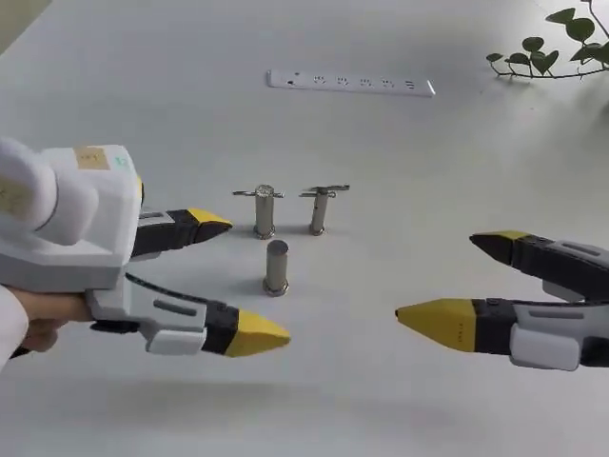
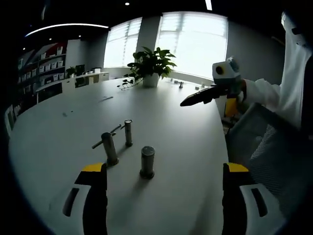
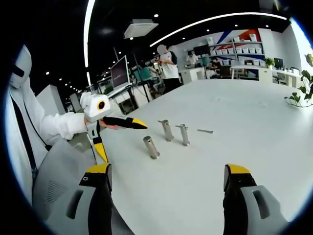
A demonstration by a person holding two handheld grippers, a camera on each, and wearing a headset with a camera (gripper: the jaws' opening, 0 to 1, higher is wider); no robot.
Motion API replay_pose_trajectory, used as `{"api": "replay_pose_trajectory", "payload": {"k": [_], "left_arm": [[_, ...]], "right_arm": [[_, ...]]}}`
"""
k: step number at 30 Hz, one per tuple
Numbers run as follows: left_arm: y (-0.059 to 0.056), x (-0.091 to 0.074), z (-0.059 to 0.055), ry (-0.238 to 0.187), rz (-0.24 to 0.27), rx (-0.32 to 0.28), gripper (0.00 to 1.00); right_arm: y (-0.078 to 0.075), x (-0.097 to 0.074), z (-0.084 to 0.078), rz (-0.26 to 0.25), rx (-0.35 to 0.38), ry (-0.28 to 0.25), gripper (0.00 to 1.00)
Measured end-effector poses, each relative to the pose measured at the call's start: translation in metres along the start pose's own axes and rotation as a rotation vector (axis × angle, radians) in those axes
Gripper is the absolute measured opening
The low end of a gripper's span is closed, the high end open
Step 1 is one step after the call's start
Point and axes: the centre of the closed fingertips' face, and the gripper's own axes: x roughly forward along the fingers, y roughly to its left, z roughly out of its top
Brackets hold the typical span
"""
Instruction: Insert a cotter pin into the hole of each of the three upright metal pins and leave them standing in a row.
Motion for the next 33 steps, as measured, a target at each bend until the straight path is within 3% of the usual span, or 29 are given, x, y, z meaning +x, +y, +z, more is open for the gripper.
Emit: {"api": "replay_pose_trajectory", "payload": {"k": [2,4,6,7,12,13,14,16,20,23,26,29,33], "left_arm": [[-0.004,-0.005,-0.001,0.001,-0.019,-0.021,0.98],[-0.006,-0.014,0.012,-0.108,-0.023,-0.104,0.99],[-0.001,-0.021,0.014,-0.141,0.010,-0.137,0.99],[0.002,-0.026,0.013,-0.143,0.037,-0.135,0.99],[0.004,-0.043,0.005,-0.116,0.072,-0.134,0.99],[0.004,-0.046,0.006,-0.124,0.076,-0.145,0.99],[0.002,-0.049,0.010,-0.161,0.068,-0.182,0.99],[-0.001,-0.054,0.013,-0.189,0.060,-0.202,0.99],[-0.001,-0.058,0.013,-0.179,0.085,-0.185,0.99],[-0.001,-0.060,0.015,-0.185,0.096,-0.186,0.99],[-0.002,-0.062,0.016,-0.186,0.104,-0.186,0.99],[-0.004,-0.063,0.017,-0.181,0.110,-0.180,0.99],[-0.007,-0.061,0.017,-0.180,0.112,-0.189,0.99]], "right_arm": [[-0.001,0.000,-0.001,0.000,-0.002,0.007,0.93],[-0.001,-0.001,0.000,-0.001,-0.006,0.006,0.93],[-0.002,-0.001,0.002,0.001,-0.009,0.006,0.93],[-0.003,-0.001,0.003,-0.002,-0.018,0.010,0.93],[-0.008,-0.001,0.012,0.014,-0.076,0.046,0.93],[-0.012,0.000,0.014,0.021,-0.083,0.064,0.93],[-0.013,0.001,0.014,0.038,-0.106,0.092,0.92],[-0.021,0.001,0.019,0.057,-0.185,0.152,0.90],[-0.044,0.005,0.034,0.066,-0.343,0.259,0.87],[-0.053,0.012,0.051,0.082,-0.408,0.273,0.85],[-0.064,0.023,0.070,0.095,-0.450,0.291,0.84],[-0.075,0.035,0.076,0.126,-0.537,0.353,0.81],[-0.090,0.059,0.081,0.159,-0.589,0.421,0.74]]}}
